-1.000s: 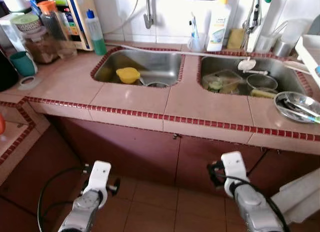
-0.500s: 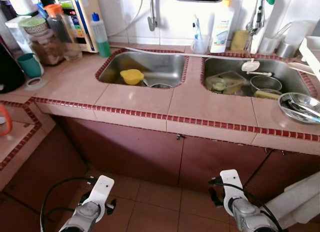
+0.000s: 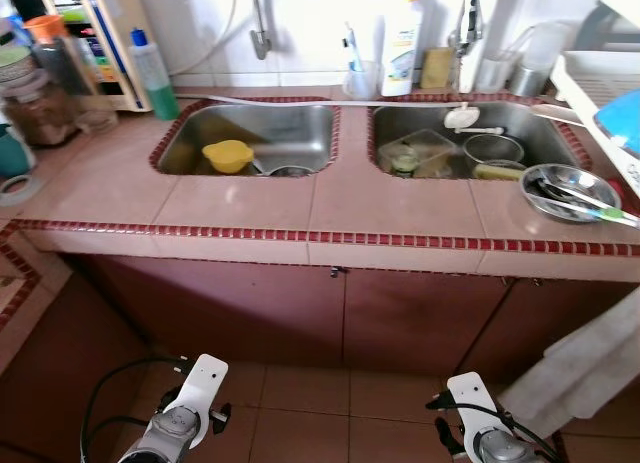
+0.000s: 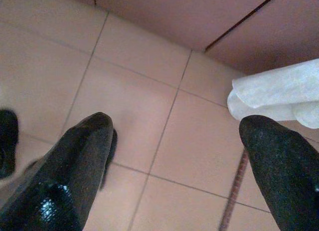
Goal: Kitchen organization
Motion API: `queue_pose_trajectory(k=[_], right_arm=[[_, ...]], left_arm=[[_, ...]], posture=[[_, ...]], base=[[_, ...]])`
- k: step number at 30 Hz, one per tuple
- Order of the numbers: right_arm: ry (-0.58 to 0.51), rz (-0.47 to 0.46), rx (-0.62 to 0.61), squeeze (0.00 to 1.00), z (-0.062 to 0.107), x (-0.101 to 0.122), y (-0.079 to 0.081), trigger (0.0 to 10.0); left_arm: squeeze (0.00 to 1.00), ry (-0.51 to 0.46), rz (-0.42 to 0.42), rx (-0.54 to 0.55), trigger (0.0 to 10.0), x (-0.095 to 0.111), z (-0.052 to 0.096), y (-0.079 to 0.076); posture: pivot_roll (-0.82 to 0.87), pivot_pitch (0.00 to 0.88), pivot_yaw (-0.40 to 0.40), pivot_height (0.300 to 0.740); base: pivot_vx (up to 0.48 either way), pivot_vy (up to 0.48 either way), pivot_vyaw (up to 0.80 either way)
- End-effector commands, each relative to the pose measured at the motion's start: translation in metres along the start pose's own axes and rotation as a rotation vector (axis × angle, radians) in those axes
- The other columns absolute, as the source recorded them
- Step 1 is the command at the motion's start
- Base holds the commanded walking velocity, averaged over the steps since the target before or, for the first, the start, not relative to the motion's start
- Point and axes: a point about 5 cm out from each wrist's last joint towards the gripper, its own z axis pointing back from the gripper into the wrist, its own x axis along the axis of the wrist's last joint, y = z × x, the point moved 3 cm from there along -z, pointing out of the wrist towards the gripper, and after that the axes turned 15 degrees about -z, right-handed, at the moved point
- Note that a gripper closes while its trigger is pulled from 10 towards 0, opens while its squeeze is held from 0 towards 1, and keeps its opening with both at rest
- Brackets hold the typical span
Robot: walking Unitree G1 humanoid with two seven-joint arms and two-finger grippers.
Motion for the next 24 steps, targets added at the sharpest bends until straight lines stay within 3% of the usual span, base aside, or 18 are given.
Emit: queue_pose_trajectory(k=[1,11,24], right_arm=[[0.015,0.040,0.007,0.00,0.001,-0.007,0.000,10.0],[0.024,0.062,0.019,0.00,0.002,-0.012,0.004,10.0],[0.042,0.070,0.019,0.00,0.003,-0.018,0.004,10.0]], left_arm=[[0.00,-0.012,-0.007,0.000,10.0,0.001,0.000,0.001],[0.00,-0.009,-0.048,0.059,10.0,0.000,0.001,0.006],[0.00,-0.004,-0.054,0.055,10.0,-0.002,0.001,0.007]], posture=[[-0.09,0.001,0.087,0.740],[-0.09,0.005,0.088,0.740],[-0.09,0.004,0.094,0.740]], base=[[0.000,0.000,-0.74],[0.000,0.000,-0.74],[0.000,0.000,-0.74]])
